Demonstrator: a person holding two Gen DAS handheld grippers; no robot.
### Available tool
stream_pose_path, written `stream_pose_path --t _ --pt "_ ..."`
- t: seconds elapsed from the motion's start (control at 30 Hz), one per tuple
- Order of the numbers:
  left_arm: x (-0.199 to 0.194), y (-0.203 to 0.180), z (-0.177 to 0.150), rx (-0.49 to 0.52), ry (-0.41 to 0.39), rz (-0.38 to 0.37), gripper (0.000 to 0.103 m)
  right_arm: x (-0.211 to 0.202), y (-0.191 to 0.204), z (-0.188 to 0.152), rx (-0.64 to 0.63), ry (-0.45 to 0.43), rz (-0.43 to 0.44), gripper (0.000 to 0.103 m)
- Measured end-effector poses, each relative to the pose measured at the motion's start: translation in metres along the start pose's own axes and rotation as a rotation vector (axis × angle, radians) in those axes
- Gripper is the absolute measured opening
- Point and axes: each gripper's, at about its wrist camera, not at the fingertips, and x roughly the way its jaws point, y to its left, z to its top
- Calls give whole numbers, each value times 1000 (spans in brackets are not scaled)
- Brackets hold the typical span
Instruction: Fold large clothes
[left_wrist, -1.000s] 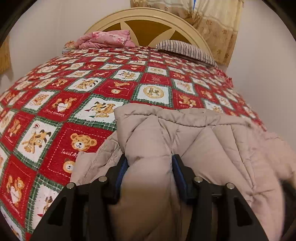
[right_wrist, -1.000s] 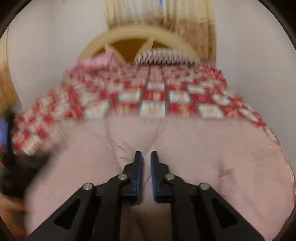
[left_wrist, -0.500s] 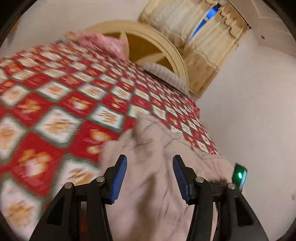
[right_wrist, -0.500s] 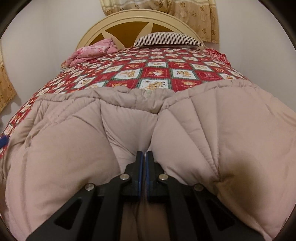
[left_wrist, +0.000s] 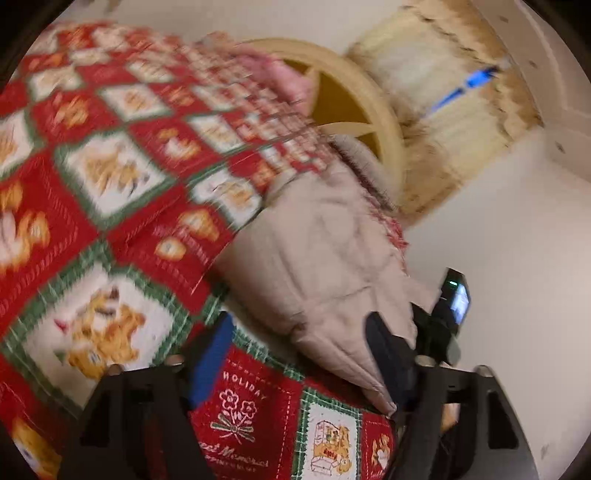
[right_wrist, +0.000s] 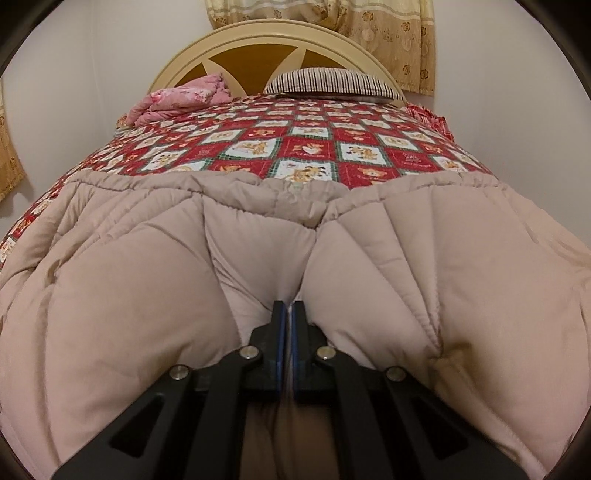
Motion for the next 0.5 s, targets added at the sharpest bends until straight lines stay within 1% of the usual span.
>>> stream_pose_path --t 0.03,0.1,0.17,0.2,0.23,0.27,0.33,0.4,0.43,0.5 --pt "6 1 0 -12 -1 -4 84 0 -1 0 2 0 2 1" --pt "12 -3 1 3 -22 20 85 0 -1 0 2 0 2 1" --pt "25 -10 9 0 -43 4 88 0 -1 1 3 0 3 1" --pt "32 -11 12 -16 -40 -11 89 0 -1 0 5 0 6 1" --pt "42 -13 17 -48 -38 -10 94 1 -1 1 6 0 7 1" --pt "47 -13 20 -72 -47 -10 96 1 -1 1 7 0 8 1" --pt "54 -14 25 -118 -87 -13 96 1 -1 1 8 1 9 2" --pt "59 -15 28 -135 -102 -21 96 1 -2 1 14 2 18 2" --pt "61 -17 28 -132 -108 -24 96 0 -1 0 18 2 24 2" --pt "66 -25 27 -97 -118 -62 96 -1 -1 1 21 6 30 3"
